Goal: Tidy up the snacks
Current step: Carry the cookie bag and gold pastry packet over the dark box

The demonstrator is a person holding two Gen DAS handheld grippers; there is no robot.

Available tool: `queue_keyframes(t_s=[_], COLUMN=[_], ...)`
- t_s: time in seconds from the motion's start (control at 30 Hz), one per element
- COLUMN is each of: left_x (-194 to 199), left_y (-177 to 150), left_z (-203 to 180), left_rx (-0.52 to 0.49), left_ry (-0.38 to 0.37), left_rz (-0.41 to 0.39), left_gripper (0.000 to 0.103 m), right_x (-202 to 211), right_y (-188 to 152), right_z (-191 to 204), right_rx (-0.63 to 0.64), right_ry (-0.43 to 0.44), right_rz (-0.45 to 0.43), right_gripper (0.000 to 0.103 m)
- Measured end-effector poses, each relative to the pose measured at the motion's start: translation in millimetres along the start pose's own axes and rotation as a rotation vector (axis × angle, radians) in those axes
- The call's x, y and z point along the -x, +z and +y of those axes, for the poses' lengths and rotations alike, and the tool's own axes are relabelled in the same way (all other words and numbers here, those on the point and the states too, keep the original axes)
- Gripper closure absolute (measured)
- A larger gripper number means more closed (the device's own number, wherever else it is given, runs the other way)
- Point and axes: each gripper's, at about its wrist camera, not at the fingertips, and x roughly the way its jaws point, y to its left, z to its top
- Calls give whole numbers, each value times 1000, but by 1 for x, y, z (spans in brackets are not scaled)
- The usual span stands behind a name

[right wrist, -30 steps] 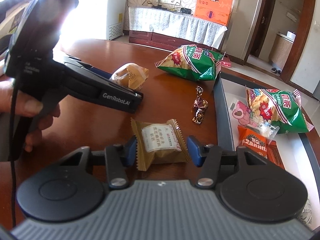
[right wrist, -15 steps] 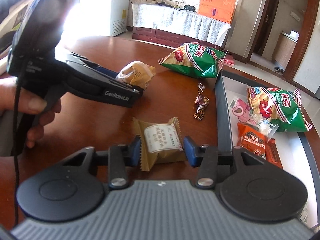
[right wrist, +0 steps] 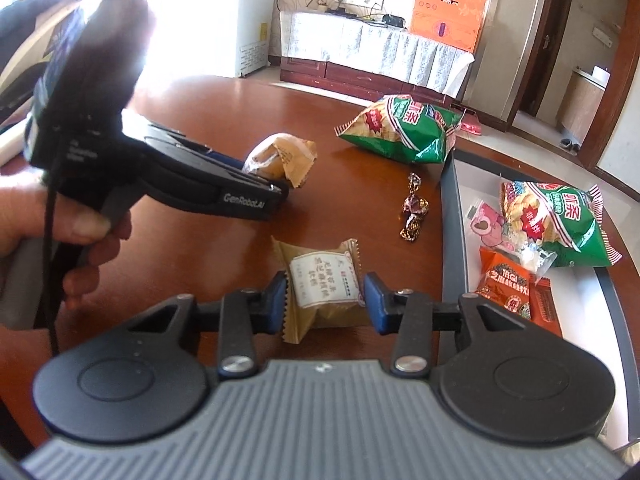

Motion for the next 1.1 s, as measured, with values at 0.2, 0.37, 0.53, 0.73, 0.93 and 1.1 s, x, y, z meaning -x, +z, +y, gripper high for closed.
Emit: queue_keyframes(t_s=[0.2, 0.37, 0.53, 0.73, 0.93, 1.1], left_x=[3, 10, 18, 25, 27, 28], left_y=[1, 6, 12, 17, 22, 30], left_z=[-1, -2, -2, -4, -13, -21], left_rx=[9, 21, 19, 12, 9, 12], left_ry=[27, 38, 61, 82, 80, 71], left_rz=[-4, -20, -35, -45, -46, -62], left_gripper=[59, 59, 59, 59, 59, 59], right_x=[9, 18, 25, 31, 36, 41], right_y=[3, 4, 6, 8, 9, 9], right_z=[-3, -7, -7, -8, -12, -19], right_rx=[-13, -25, -24, -24, -35, -49], right_ry=[4, 7, 12, 14, 6, -11], right_rz=[-19, -38, -59, -72, -86, -93], right_gripper=[60, 60, 60, 60, 60, 60])
